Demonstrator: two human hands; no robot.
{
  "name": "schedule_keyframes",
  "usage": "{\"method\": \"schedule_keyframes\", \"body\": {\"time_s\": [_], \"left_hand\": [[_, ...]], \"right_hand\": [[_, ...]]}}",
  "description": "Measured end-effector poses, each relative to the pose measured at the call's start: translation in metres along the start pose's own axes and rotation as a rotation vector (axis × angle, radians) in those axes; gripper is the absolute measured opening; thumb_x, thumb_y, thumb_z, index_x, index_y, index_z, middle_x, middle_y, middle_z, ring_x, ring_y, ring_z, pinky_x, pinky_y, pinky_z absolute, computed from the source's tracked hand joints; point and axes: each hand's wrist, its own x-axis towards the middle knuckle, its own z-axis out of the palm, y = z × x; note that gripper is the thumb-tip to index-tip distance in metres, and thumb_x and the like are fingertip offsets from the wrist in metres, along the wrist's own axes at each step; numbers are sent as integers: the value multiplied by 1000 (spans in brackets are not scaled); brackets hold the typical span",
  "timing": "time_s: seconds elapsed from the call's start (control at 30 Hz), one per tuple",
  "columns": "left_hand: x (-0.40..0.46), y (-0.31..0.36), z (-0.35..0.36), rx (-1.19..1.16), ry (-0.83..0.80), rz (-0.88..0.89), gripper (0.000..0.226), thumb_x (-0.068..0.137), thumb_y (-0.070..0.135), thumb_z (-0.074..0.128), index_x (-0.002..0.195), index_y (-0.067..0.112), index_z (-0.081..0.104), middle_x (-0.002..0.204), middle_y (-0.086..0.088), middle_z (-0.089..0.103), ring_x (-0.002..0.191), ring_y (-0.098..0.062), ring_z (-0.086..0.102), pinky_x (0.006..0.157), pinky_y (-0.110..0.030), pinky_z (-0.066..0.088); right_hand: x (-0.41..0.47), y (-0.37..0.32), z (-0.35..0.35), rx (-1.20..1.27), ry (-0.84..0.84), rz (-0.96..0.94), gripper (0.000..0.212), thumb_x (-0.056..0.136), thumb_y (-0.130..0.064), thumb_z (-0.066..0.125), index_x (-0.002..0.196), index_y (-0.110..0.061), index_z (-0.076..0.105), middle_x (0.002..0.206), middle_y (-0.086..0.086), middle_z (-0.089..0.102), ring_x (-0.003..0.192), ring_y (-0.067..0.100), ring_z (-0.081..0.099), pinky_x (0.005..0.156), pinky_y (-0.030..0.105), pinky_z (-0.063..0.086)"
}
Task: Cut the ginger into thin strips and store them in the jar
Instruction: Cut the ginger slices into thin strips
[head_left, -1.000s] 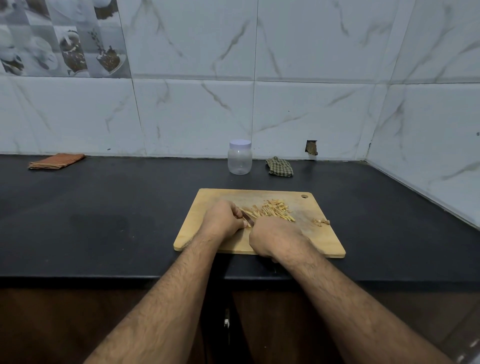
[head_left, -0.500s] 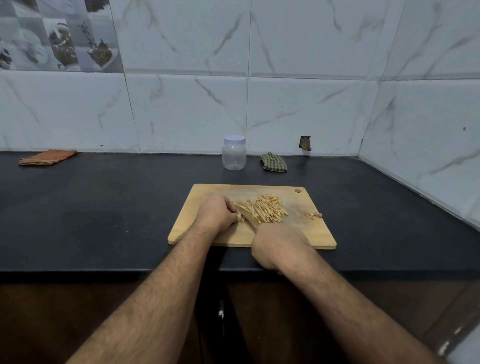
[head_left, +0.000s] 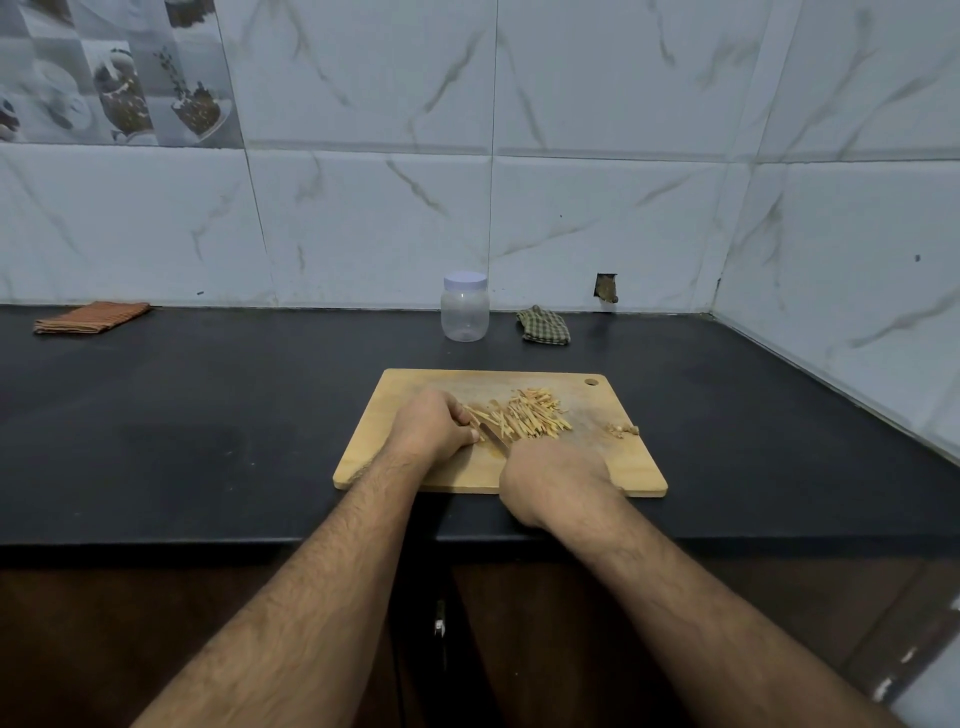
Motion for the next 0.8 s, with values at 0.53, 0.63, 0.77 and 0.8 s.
{"method": "schedule_keyframes", "body": {"time_s": [0.53,0.63,0.77,0.8], "left_hand": [[5,-4,2,21,38,-14,18,94,20,60,77,22,67,99,4,71,92,-15,61,77,-26,46],[6,-2,5,32,77,-51,16,91,22,63,75,22,67,92,7,71,85,-13,60,69,-24,42],[6,2,8,22,98,-98,19,89,24,66,71,24,63,86,10,68,85,-12,61,64,-23,40],[6,3,8,26,100,-109,17,89,25,66,72,24,64,86,11,68,85,-12,61,64,-24,40]], "right_hand": [[13,5,0,119,-17,2,15,97,-21,43,99,-15,56,82,2,57,70,20,60,73,34,57],[14,8,-1,178,-45,7,19,98,-20,40,100,-12,57,82,3,62,58,17,61,61,30,55],[15,10,-1,186,-66,14,23,100,-22,39,105,-11,59,83,2,65,51,16,60,51,25,49],[16,10,-2,182,-70,15,23,100,-22,40,106,-10,59,83,3,65,51,16,60,49,25,48]]}}
